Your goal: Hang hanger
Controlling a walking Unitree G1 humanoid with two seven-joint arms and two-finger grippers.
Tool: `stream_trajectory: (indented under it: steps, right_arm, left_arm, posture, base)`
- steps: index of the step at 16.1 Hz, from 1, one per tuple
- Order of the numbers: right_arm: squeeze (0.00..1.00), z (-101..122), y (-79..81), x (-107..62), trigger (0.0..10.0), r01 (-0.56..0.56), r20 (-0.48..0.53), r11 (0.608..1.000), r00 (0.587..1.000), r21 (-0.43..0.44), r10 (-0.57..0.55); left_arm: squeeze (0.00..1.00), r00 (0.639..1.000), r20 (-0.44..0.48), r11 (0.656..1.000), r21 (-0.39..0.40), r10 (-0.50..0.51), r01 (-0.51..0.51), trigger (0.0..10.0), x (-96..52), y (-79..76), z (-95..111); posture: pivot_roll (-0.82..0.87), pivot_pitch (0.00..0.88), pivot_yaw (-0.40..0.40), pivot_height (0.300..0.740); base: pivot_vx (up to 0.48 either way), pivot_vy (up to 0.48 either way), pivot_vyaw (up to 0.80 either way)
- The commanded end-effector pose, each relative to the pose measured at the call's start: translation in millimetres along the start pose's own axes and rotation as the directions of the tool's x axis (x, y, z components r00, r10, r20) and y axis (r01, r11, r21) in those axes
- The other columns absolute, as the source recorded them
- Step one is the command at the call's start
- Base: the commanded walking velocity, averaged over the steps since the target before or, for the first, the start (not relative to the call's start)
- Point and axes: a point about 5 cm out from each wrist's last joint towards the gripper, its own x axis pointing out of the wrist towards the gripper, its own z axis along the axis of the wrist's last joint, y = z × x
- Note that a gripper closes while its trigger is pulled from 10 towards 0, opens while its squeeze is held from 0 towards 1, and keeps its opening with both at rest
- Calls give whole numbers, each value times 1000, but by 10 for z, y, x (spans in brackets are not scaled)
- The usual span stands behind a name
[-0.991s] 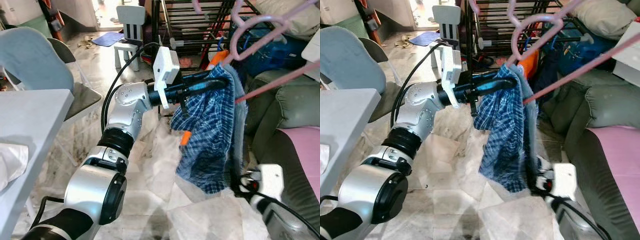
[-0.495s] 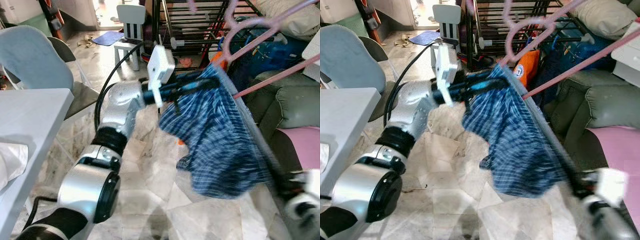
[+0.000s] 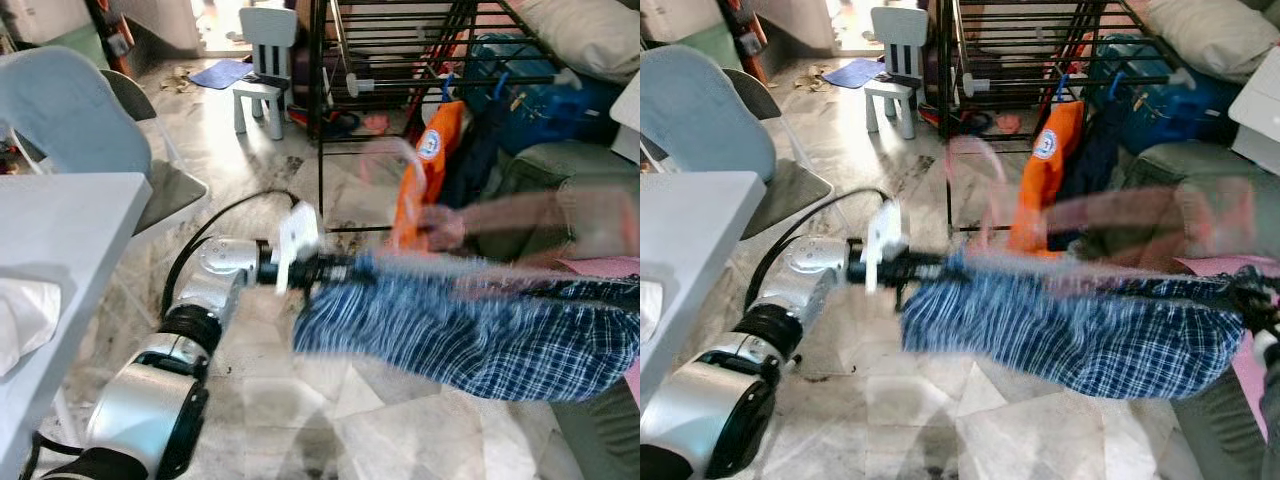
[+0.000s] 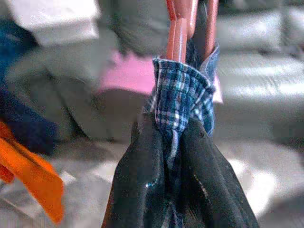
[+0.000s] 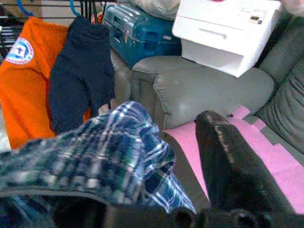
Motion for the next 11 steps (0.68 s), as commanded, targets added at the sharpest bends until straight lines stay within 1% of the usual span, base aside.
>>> stream_trajectory:
  steps: [1,4,7,8,10,11]
  right_arm:
    - [0,117,-50,6,0,36,38,999,999,-2,-35]
    - [0,131,-39,23,0,35,42,999,999,-16,-34]
    - [0,150,-32,24,0,37,46,999,998,-14,-36]
    - [0,163,-24,25,0,34,53,999,998,-15,-33]
    - [0,174,-24,23,0,33,61,999,998,-11,-33]
    - [0,180,-16,25,0,30,63,999,998,-12,-29]
  left_arm:
    - [0,999,-40,1000,0,-11,11,0,-59,-10,-41]
    - [0,997,-74,1000,-10,-21,20,0,-78,-48,-133]
    - [0,986,-163,999,13,-39,42,0,-99,-117,-269]
    - [0,986,-164,1000,5,-17,18,0,-93,-105,-275]
    - [0,986,-168,1000,13,-11,13,0,-76,-101,-271]
    - [0,983,-184,1000,25,-7,12,0,-64,-105,-281]
  posture:
    - [-66,0,-5,740]
    - [-72,0,-9,740]
    - [-78,0,-8,740]
    - [-81,0,-8,740]
    - [-81,0,-8,740]
    - [-84,0,-8,740]
  base:
    - [0,0,0]
    - [0,0,0]
    - [0,0,0]
    - [0,0,0]
    - [0,0,0]
    - [0,0,0]
